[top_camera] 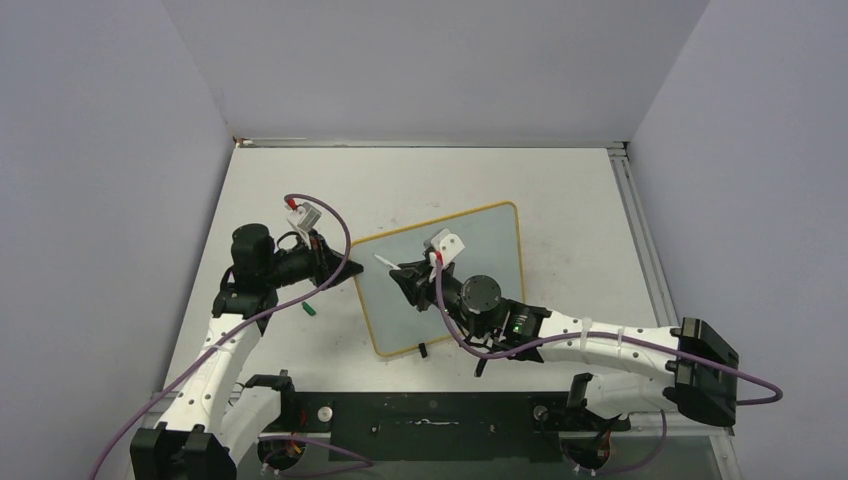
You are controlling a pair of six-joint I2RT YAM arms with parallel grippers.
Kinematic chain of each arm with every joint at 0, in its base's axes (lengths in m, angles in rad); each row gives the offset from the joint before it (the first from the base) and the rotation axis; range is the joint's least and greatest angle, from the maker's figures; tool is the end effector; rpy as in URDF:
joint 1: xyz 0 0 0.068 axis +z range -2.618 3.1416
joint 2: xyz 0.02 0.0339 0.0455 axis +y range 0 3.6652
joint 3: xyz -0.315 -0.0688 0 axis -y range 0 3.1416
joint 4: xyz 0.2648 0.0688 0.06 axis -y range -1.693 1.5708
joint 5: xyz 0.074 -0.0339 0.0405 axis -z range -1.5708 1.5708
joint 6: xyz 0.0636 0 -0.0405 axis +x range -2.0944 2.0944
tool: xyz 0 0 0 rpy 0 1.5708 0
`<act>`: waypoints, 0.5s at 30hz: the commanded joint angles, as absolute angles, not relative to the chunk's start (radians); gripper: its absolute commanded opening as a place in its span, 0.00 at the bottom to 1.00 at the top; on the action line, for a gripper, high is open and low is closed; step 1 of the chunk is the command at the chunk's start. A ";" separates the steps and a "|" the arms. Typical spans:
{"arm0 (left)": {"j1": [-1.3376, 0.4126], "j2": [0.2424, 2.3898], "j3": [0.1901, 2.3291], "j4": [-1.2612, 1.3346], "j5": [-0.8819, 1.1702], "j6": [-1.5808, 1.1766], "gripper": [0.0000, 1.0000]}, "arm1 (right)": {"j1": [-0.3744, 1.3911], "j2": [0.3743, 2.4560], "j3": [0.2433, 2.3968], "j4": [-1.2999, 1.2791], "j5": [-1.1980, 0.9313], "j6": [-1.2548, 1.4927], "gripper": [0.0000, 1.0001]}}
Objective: Write a sentence on the whiteboard
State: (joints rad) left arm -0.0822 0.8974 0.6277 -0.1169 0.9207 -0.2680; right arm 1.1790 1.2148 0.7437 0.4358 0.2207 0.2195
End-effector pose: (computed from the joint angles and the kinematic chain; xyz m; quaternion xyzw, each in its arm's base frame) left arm 0.1941 -0.0668 0.3046 0.1779 0.7632 -0.4501 0.4281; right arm 0.1310 0.2806 0.3372 -0.2622 0.6697 0.3837 0.5793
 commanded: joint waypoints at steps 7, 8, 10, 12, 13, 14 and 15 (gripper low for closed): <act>-0.087 0.882 0.627 -0.121 0.927 -0.221 0.00 | 1.186 1.267 0.811 0.545 0.251 0.196 0.05; -0.087 0.882 0.627 -0.121 0.929 -0.221 0.00 | 1.186 1.270 0.811 0.546 0.259 0.196 0.05; -0.089 0.882 0.627 -0.121 0.930 -0.220 0.00 | 1.186 1.276 0.814 0.546 0.272 0.194 0.05; -0.090 0.881 0.627 -0.121 0.932 -0.219 0.00 | 1.186 1.282 0.816 0.539 0.290 0.194 0.05; -0.090 0.881 0.627 -0.121 0.933 -0.219 0.00 | 1.186 1.285 0.817 0.534 0.296 0.194 0.05; -0.090 0.881 0.628 -0.121 0.935 -0.219 0.00 | 1.186 1.290 0.821 0.529 0.303 0.194 0.05; -0.091 0.881 0.627 -0.121 0.936 -0.219 0.00 | 1.186 1.294 0.823 0.526 0.309 0.194 0.05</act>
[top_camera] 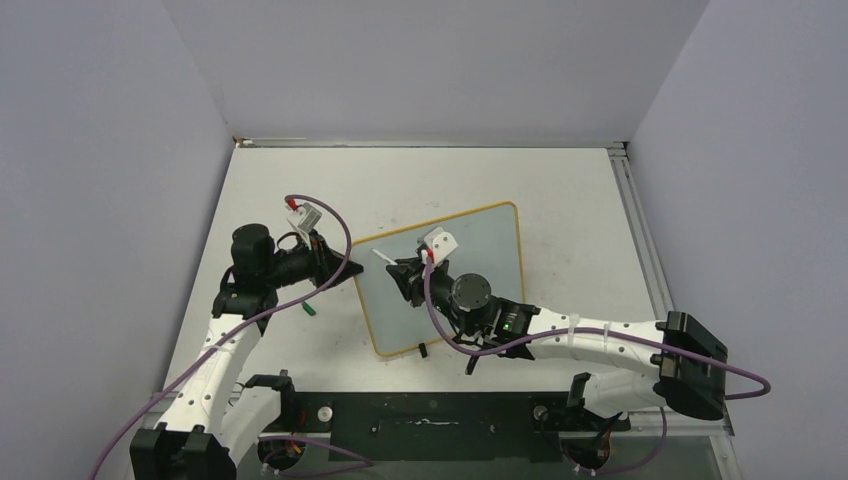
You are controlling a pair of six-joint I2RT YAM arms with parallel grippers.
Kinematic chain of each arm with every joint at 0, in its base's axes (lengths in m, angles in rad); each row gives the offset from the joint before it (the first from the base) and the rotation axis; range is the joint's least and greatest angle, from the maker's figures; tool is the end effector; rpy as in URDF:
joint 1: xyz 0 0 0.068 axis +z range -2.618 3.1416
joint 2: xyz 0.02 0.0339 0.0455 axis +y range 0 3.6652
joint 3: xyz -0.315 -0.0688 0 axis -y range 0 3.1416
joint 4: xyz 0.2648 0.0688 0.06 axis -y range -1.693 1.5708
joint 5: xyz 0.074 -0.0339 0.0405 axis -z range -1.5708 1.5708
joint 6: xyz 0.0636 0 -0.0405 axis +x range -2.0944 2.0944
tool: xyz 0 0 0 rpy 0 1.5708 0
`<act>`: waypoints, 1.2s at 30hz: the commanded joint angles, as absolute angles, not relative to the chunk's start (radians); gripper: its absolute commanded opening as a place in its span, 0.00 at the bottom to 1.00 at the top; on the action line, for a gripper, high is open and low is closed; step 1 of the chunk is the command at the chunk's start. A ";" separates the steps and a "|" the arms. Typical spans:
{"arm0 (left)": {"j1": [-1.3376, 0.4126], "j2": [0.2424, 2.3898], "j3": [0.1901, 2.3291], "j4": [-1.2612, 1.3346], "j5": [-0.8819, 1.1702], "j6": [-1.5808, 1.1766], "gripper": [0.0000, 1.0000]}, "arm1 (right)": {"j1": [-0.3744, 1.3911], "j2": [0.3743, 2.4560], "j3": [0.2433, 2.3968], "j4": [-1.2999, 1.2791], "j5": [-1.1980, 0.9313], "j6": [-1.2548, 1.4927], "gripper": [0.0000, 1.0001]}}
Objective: Write a sentence on the whiteboard
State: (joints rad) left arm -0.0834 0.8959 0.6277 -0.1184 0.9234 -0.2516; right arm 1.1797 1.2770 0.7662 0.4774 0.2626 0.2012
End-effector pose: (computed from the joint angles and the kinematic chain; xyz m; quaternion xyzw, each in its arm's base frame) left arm 0.1936 -0.0671 0.3048 0.1853 0.7612 -0.4478 0.4310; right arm 0.1389 0.2937 0.3334 -0.2546 0.6718 0.3664 0.5913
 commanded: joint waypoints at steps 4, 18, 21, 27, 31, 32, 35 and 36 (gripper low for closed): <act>-0.092 0.879 0.627 -0.121 0.940 -0.218 0.00 | 1.186 1.306 0.828 0.521 0.322 0.192 0.05; -0.092 0.874 0.630 -0.124 0.930 -0.213 0.00 | 1.212 1.330 0.819 0.473 0.297 0.193 0.05; -0.092 0.873 0.629 -0.126 0.928 -0.212 0.00 | 1.222 1.333 0.814 0.464 0.304 0.194 0.05; -0.092 0.870 0.631 -0.130 0.922 -0.210 0.00 | 1.234 1.319 0.794 0.439 0.341 0.197 0.05; -0.092 0.868 0.634 -0.134 0.917 -0.209 0.00 | 1.240 1.305 0.779 0.428 0.383 0.203 0.05; -0.092 0.867 0.633 -0.135 0.916 -0.207 0.00 | 1.242 1.299 0.776 0.424 0.396 0.204 0.05; -0.092 0.865 0.632 -0.137 0.912 -0.207 0.00 | 1.243 1.285 0.766 0.410 0.427 0.207 0.05; -0.092 0.865 0.633 -0.138 0.912 -0.207 0.00 | 1.244 1.280 0.762 0.404 0.436 0.210 0.05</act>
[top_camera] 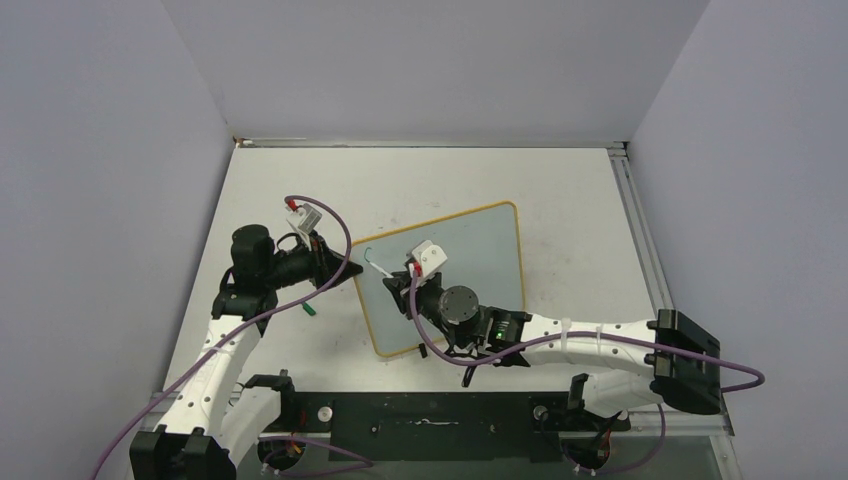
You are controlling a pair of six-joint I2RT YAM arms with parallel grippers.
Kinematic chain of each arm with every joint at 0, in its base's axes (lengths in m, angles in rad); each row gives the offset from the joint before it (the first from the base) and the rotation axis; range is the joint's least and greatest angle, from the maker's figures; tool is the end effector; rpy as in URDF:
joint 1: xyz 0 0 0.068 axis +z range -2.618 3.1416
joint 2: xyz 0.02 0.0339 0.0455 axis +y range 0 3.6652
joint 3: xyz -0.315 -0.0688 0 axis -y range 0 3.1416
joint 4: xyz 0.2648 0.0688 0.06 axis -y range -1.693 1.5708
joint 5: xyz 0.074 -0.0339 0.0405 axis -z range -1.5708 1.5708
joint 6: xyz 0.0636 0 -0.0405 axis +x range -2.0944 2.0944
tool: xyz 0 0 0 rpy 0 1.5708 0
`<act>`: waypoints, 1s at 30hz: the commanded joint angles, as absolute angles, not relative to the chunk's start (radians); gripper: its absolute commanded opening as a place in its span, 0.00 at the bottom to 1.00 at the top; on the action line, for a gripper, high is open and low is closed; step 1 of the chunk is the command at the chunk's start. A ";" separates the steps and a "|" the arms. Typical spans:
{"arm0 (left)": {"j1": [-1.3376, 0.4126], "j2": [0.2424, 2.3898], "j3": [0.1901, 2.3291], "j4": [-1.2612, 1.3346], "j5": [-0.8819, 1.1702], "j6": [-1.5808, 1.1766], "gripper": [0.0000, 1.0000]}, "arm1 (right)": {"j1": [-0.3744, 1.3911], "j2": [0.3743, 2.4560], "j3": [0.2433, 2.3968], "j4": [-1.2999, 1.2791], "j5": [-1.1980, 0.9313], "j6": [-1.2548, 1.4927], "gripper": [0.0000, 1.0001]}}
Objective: Write a sentence on the whiteboard
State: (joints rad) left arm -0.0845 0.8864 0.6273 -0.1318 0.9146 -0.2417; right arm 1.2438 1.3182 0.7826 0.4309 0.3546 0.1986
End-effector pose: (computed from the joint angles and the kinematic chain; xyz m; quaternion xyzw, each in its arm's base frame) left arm 0.1915 -0.0668 0.3047 0.1863 0.7626 -0.4431 0.4330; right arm 0.1277 0.3078 0.3210 -0.2628 0.6928 0.3365 0.5812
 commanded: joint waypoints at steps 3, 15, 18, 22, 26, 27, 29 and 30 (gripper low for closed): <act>-0.092 0.863 0.635 -0.139 0.911 -0.206 0.00 | 1.244 1.266 0.749 0.392 0.453 0.217 0.05; -0.091 0.862 0.635 -0.140 0.908 -0.206 0.00 | 1.271 1.273 0.729 0.370 0.431 0.230 0.05; -0.090 0.861 0.635 -0.140 0.908 -0.206 0.00 | 1.291 1.280 0.726 0.369 0.438 0.235 0.05; -0.092 0.858 0.635 -0.139 0.907 -0.206 0.00 | 1.306 1.294 0.728 0.382 0.438 0.235 0.05; -0.091 0.858 0.634 -0.139 0.906 -0.206 0.00 | 1.311 1.316 0.743 0.410 0.429 0.221 0.05; -0.092 0.858 0.635 -0.140 0.906 -0.206 0.00 | 1.312 1.321 0.750 0.418 0.423 0.216 0.05; -0.091 0.858 0.635 -0.140 0.907 -0.205 0.00 | 1.313 1.328 0.760 0.436 0.414 0.202 0.05; -0.091 0.858 0.635 -0.140 0.905 -0.206 0.00 | 1.312 1.327 0.765 0.441 0.408 0.195 0.05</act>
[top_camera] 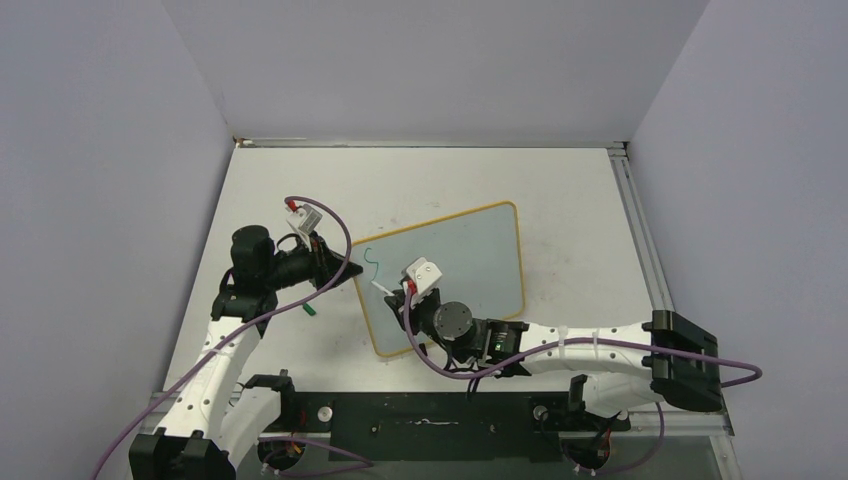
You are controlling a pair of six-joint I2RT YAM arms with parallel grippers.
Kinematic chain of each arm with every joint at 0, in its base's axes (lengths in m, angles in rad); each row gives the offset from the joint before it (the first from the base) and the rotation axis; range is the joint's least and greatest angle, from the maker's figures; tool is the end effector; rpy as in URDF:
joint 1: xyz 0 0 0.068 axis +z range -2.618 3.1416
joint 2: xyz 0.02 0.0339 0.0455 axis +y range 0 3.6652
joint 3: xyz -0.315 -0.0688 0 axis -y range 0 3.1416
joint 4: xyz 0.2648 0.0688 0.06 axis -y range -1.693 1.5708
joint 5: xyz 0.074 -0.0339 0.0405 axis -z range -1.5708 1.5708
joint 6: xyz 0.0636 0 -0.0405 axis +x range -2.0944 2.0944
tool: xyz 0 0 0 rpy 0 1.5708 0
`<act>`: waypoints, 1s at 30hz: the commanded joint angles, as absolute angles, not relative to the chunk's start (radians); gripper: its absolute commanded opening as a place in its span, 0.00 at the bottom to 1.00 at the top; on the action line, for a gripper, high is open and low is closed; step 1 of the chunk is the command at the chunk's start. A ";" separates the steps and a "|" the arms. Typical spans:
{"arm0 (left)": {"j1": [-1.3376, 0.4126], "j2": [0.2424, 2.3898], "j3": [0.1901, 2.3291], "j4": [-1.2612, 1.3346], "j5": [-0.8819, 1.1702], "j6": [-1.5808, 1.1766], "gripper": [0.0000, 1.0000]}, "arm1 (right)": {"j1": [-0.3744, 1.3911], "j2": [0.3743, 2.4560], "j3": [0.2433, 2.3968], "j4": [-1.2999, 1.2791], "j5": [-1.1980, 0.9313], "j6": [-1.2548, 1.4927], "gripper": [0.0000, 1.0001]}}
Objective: Write a sentence on the whiteboard
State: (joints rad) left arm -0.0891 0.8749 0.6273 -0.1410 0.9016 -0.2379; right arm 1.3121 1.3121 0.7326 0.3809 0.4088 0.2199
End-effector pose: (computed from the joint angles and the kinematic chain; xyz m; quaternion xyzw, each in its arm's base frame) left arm 0.1893 -0.0670 0.3055 0.1866 0.7634 -0.4386 0.4360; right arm 0.1072 0.3064 0.2971 -0.2836 0.7142 0.3169 0.5559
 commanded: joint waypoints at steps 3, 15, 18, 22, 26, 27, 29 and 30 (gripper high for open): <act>-0.091 0.857 0.635 -0.142 0.901 -0.204 0.00 | 1.314 1.305 0.773 0.450 0.383 0.183 0.05; -0.088 0.855 0.638 -0.147 0.896 -0.198 0.00 | 1.305 1.218 0.763 0.419 0.473 0.153 0.05; -0.089 0.854 0.637 -0.147 0.897 -0.198 0.00 | 1.302 1.231 0.764 0.433 0.472 0.148 0.05; -0.090 0.856 0.637 -0.147 0.899 -0.198 0.00 | 1.301 1.247 0.770 0.440 0.478 0.143 0.05; -0.090 0.854 0.635 -0.145 0.901 -0.199 0.00 | 1.295 1.262 0.774 0.439 0.479 0.143 0.05; -0.090 0.854 0.635 -0.146 0.901 -0.199 0.00 | 1.293 1.266 0.776 0.437 0.477 0.143 0.05; -0.090 0.854 0.635 -0.146 0.901 -0.199 0.00 | 1.291 1.273 0.778 0.437 0.479 0.142 0.05; -0.090 0.853 0.634 -0.145 0.902 -0.199 0.00 | 1.292 1.276 0.779 0.435 0.485 0.144 0.05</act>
State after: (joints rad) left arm -0.0898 0.8677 0.6273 -0.1471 0.9020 -0.2306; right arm 1.3006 1.2625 0.7330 0.3981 0.4580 0.1497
